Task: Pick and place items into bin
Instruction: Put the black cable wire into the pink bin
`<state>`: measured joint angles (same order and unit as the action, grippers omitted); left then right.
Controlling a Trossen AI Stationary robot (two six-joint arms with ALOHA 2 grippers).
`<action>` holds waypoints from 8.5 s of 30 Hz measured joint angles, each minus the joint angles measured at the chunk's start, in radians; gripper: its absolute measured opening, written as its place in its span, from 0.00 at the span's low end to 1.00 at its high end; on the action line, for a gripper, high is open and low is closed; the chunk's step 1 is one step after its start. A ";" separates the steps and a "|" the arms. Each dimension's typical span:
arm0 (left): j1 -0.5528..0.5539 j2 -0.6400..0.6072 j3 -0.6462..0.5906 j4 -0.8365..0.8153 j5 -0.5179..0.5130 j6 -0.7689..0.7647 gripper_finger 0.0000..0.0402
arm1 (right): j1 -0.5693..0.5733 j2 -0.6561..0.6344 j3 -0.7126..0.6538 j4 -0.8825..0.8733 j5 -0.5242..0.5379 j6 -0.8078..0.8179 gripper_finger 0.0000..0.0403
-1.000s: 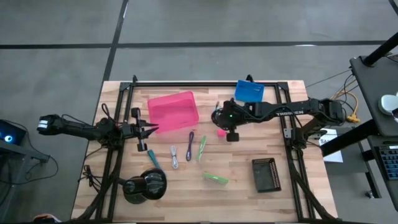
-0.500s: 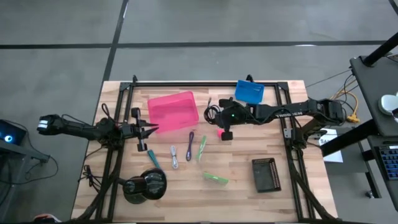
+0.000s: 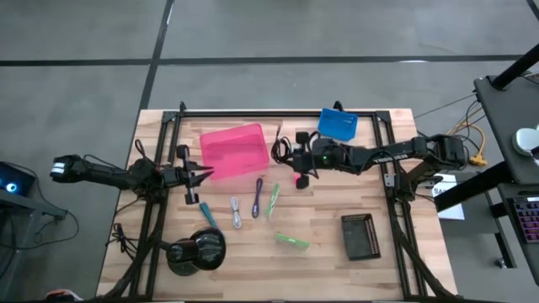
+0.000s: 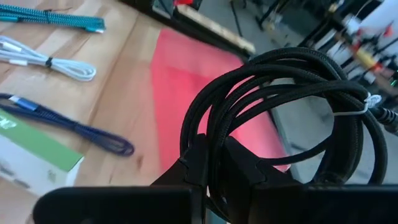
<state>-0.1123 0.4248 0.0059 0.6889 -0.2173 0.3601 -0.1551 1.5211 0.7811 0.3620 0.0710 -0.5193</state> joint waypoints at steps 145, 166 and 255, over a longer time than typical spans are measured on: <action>0.189 1.078 0.583 0.260 -0.194 -0.137 0.04 | -0.006 0.366 0.014 0.691 0.064 -0.431 0.05; 0.194 1.076 0.580 0.261 -0.319 -0.107 0.03 | -0.006 0.365 0.032 0.682 0.272 -0.396 0.33; 0.546 1.179 1.056 -0.999 0.000 -0.458 0.03 | -0.007 0.364 0.030 0.551 0.516 -0.330 0.21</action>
<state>0.4339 1.6035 1.0618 -0.3103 -0.2169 -0.0978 -0.1619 1.8847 0.8112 0.9134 0.5869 -0.8490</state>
